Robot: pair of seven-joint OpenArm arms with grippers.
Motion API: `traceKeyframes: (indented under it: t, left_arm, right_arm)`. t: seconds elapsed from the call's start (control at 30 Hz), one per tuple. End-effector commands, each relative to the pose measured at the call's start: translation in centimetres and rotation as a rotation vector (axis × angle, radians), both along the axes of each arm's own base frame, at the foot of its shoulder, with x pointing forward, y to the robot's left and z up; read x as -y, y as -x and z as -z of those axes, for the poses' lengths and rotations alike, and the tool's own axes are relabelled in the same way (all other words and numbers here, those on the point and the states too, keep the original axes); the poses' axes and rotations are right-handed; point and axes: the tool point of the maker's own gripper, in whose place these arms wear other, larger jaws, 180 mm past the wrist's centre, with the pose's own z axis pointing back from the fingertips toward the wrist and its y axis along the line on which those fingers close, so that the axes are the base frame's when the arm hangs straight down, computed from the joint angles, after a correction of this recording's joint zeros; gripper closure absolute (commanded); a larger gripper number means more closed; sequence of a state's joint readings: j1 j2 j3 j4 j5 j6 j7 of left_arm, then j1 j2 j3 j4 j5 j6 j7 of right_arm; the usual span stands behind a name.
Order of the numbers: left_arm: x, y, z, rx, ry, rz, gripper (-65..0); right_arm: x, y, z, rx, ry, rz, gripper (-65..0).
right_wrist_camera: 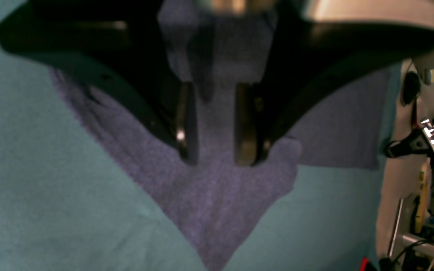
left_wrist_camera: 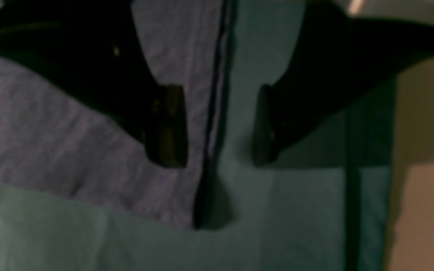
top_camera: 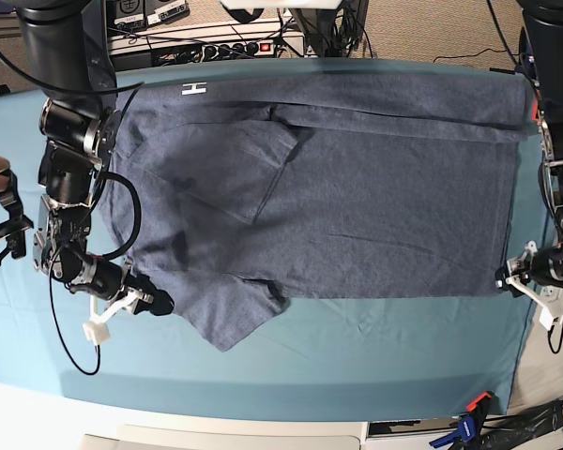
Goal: Fold the T-shirt properly
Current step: 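Close both grippers on the hem corners of the shirt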
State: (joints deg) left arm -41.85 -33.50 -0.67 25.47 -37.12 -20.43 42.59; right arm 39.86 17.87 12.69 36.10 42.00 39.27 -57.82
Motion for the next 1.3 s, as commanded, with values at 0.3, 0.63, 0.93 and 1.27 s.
traceKeyframes:
  t: [0.3,0.63,0.93,1.27]
  left_arm:
    - [-1.1,-0.9,-1.5,0.042,-0.021,-0.020,-27.9]
    - [-0.3,0.5,0.3,0.010,0.028,-0.030,-27.0]
    - [2.3,-0.6,-0.5,0.042,0.115,0.014,-27.0]
    - [5.1,-1.2,-0.1,0.048,0.152,0.057,-27.0]
  right_arm:
    - [0.6,-1.9,-3.3,0.102,-0.015,0.021,-17.6]
    - [0.6,-1.9,-3.3,0.103,-0.015,0.021,-17.6]
    - [0.6,-1.9,-3.4,0.105,-0.016,0.023,-17.6]
    - [0.6,-1.9,-3.4,0.105,-0.016,0.022,-17.6]
